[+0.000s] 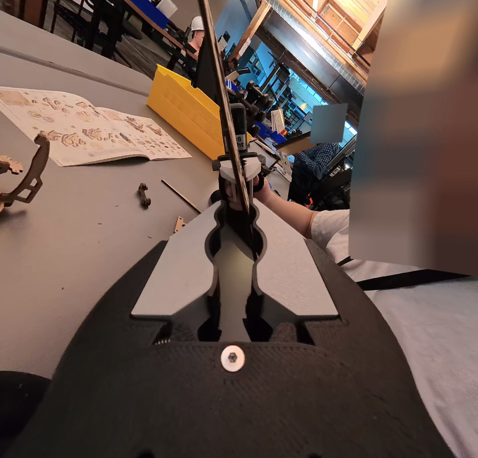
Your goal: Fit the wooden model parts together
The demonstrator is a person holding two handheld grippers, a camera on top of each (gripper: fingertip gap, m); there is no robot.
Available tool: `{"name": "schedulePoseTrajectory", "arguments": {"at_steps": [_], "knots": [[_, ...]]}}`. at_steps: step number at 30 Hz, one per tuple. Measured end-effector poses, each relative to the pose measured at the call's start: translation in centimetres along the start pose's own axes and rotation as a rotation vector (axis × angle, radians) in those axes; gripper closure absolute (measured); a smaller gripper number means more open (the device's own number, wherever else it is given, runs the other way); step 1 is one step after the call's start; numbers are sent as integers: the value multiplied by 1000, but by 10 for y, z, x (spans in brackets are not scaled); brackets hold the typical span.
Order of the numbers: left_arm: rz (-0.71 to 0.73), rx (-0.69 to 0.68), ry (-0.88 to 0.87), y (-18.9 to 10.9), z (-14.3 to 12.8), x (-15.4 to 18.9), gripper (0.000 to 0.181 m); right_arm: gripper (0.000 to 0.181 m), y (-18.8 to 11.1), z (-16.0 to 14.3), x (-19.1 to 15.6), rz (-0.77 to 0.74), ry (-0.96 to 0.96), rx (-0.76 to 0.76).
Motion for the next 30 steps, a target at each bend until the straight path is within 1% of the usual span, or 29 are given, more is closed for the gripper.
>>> {"name": "schedulePoseTrajectory", "arguments": {"at_steps": [6, 11, 16, 17, 19, 26, 28, 30], "knots": [[-86, -8, -59, 3, -3, 0, 173, 181, 0, 0, 0, -23, -22, -4], [-77, -36, -36, 6, -3, 1, 174, 181, -2, 1, 1, -17, -6, 16], [-81, -84, -49, 11, -8, 1, 174, 181, -3, 1, 2, -21, 5, 21], [-79, -93, -50, 12, -9, 1, 174, 181, -3, 1, 2, -22, 8, 19], [-70, -113, -48, 14, -11, 0, 180, 181, -3, 1, 2, -15, 14, 19], [-8, -124, -50, 15, -13, -2, 181, 181, -5, 1, 6, -44, 25, 45], [16, -121, -55, 14, -14, -4, 181, 175, -8, 3, 7, -78, 7, 76], [24, -120, -64, 14, -14, -5, 181, 173, -10, 5, 7, -86, -3, 102]]}}
Point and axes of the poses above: each gripper's, where its closed fingertips meet, y out along the fingers, z out of its top, x = y × z across the jaws, the point moved 9 cm from there along -y, back along the fingers, and after that the axes turned 9 degrees about z, right-handed, at the moved point
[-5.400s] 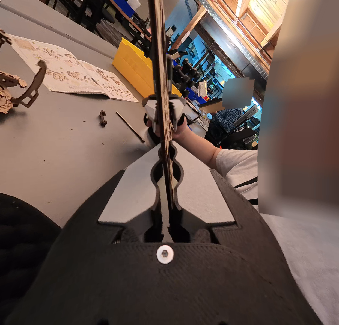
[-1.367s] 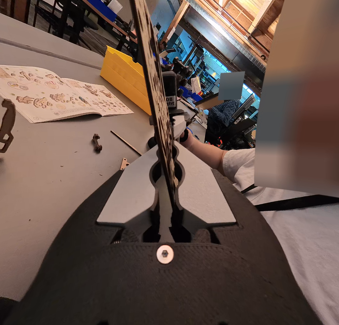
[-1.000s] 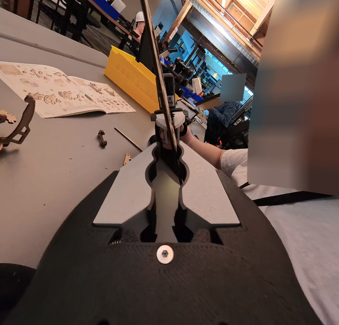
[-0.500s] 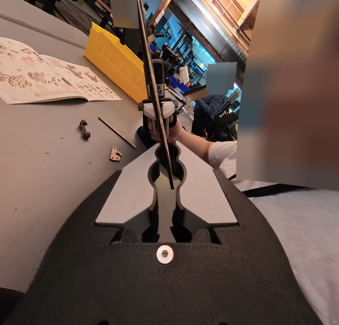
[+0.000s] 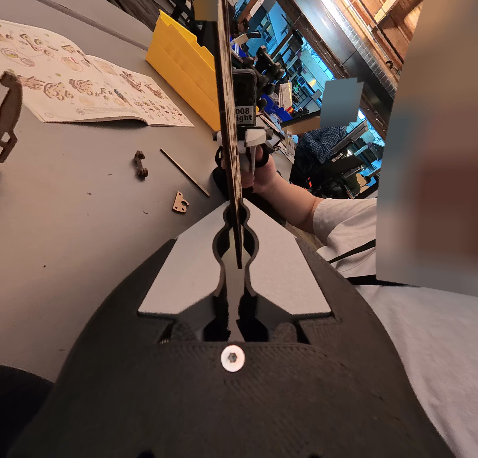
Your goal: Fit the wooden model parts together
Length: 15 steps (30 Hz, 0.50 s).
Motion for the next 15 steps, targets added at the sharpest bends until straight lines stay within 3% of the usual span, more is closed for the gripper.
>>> {"name": "schedulePoseTrajectory", "arguments": {"at_steps": [6, 15], "knots": [[6, 5, -27, 0, 0, -2, 181, 173, -11, 8, 3, -27, 15, 110], [2, 2, -32, 1, -1, 0, 181, 174, -15, 10, 5, -33, 26, 152]]}}
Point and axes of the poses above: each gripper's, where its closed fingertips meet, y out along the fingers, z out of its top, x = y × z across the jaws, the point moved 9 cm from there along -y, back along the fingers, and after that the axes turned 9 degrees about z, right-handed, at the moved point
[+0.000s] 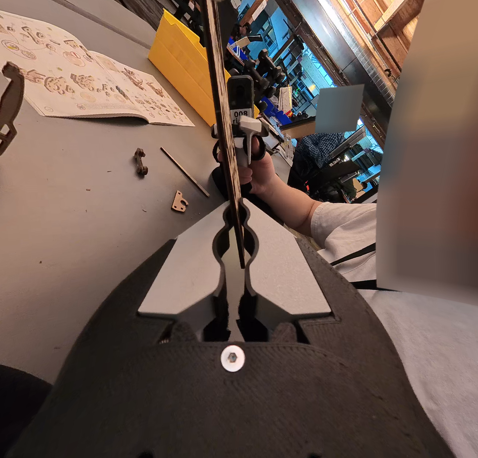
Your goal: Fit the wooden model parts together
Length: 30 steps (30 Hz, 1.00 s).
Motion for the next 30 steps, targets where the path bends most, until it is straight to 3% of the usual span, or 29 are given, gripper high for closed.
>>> {"name": "schedulePoseTrajectory", "arguments": {"at_steps": [14, 26, 30], "knots": [[-13, 27, -23, -5, 4, -1, 181, 173, -5, 4, 4, 10, 54, 64], [-13, 41, -22, -3, 6, -1, 181, 170, 13, -12, -1, 23, 3, -155], [-29, 38, -25, 0, 4, 1, 181, 181, 15, -15, -3, 65, 27, -185]]}}
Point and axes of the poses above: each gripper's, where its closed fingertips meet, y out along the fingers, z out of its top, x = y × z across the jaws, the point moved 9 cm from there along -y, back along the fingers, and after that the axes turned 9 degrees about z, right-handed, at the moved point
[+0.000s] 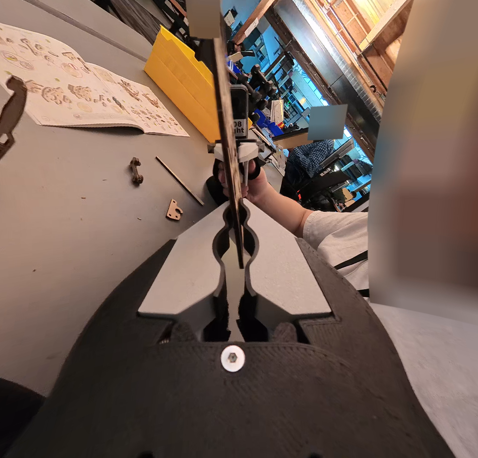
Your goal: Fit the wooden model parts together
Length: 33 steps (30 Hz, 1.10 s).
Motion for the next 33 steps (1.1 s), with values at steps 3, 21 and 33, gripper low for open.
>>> {"name": "schedulePoseTrajectory", "arguments": {"at_steps": [3, 21, 33], "knots": [[-10, 5, 4, 2, 0, 1, 181, 181, 0, 0, 1, 13, 30, -4], [-32, 76, 28, -6, 1, 5, 176, 181, 1, -2, -2, 57, 74, -27], [482, 217, 107, -120, 10, -13, 167, 181, 8, -55, -15, -111, 367, -156]]}}
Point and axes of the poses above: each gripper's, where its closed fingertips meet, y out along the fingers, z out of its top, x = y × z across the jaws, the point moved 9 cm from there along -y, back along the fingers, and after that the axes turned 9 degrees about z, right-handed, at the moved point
